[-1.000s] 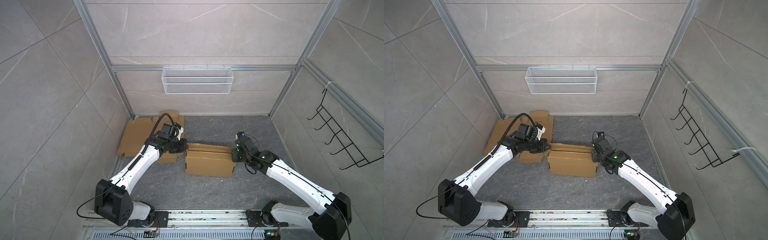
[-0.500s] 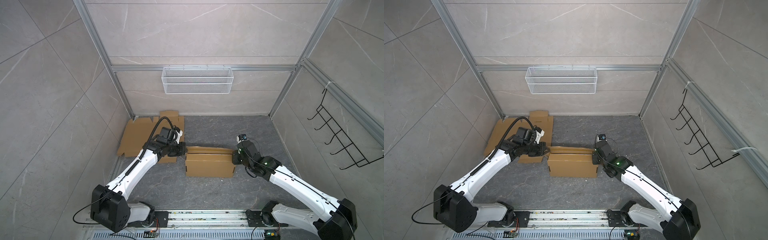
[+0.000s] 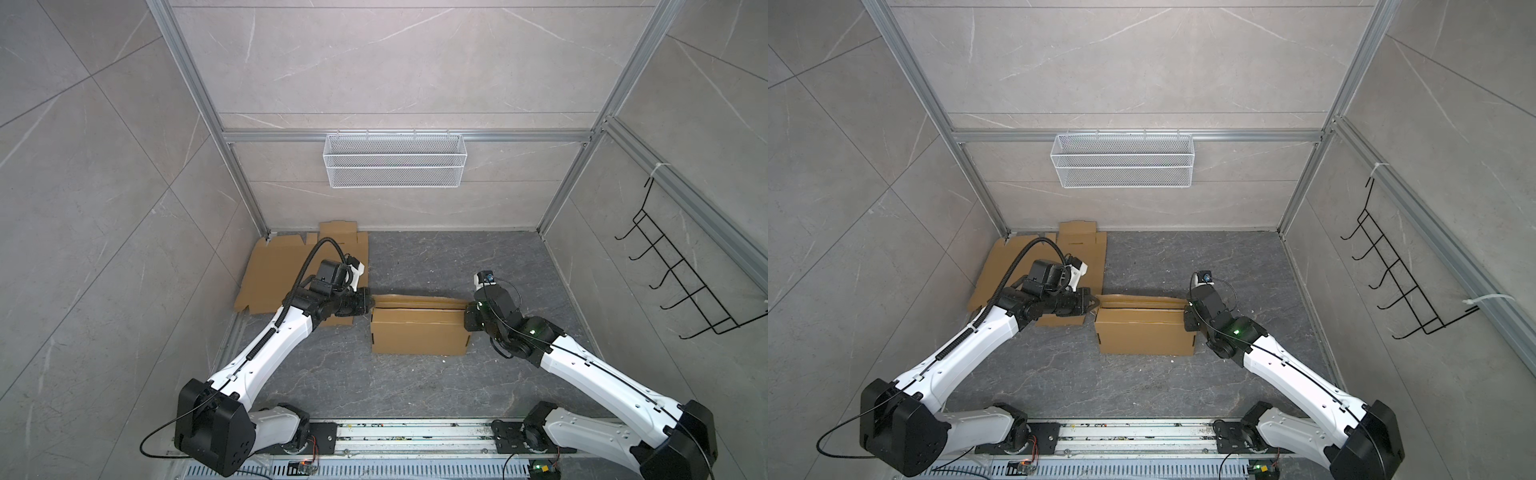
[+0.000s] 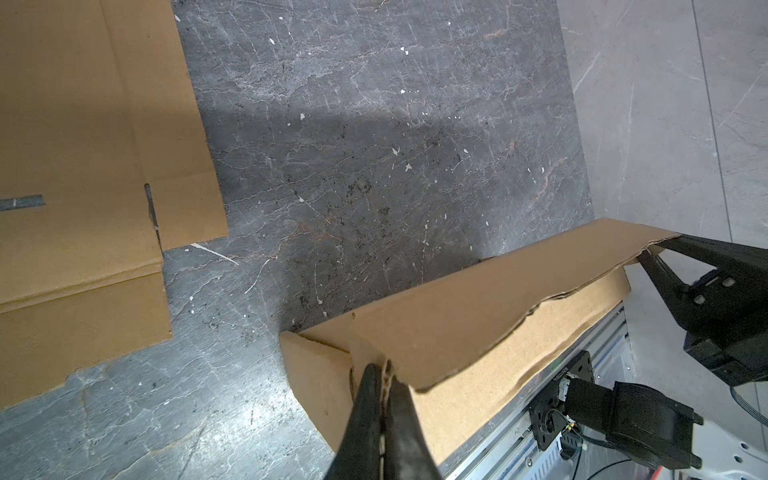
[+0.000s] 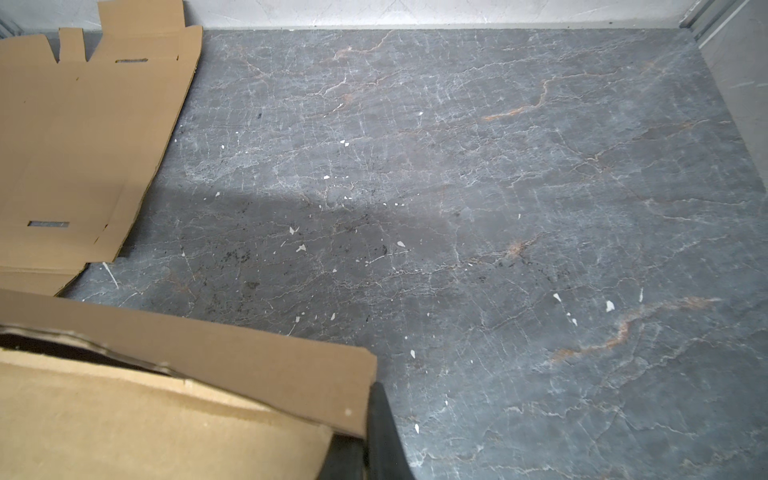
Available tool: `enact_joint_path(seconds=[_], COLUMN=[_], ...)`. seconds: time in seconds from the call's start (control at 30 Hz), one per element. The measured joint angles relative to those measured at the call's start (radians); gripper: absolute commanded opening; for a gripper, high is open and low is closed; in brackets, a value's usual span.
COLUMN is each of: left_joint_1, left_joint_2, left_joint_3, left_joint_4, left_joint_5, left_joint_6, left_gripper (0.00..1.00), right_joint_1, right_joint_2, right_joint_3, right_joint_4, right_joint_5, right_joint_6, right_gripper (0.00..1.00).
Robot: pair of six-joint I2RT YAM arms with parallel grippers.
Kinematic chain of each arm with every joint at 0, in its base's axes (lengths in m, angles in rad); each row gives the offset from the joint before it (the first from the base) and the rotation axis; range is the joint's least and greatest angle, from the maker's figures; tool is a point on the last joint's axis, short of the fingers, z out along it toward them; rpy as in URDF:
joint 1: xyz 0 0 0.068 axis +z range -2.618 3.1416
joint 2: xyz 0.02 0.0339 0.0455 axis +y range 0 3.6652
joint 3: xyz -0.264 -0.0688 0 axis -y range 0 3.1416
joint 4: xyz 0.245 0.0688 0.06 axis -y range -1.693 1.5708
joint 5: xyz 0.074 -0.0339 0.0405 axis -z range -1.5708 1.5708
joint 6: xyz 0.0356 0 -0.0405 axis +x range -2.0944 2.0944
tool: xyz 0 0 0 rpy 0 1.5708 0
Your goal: Fold the paper box
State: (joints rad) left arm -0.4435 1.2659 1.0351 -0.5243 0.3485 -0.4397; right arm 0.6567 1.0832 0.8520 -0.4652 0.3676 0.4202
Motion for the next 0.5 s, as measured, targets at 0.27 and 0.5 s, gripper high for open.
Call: enact_joint_path(seconds=[0.27, 0.5], left_joint_1=[-0.001, -0.003], left_joint_2=[-0.028, -0.045], left_joint_3=[-0.035, -0.057], left_joint_4=[0.032, 0.047], left_joint_5=[0.003, 0.002], left_joint_6=[-0.004, 0.001], left_gripper=[0.05, 0.04], right_joint_1=[0.014, 0.022], right_joint_2=[-0.011, -0.012], right_joint_3=[-0.016, -0.018], right_joint_4=[0.015, 0.015], right_joint_5=[0.024, 0.035], right_joint_6=[0.007, 0.007], right_gripper=[0.0, 0.0])
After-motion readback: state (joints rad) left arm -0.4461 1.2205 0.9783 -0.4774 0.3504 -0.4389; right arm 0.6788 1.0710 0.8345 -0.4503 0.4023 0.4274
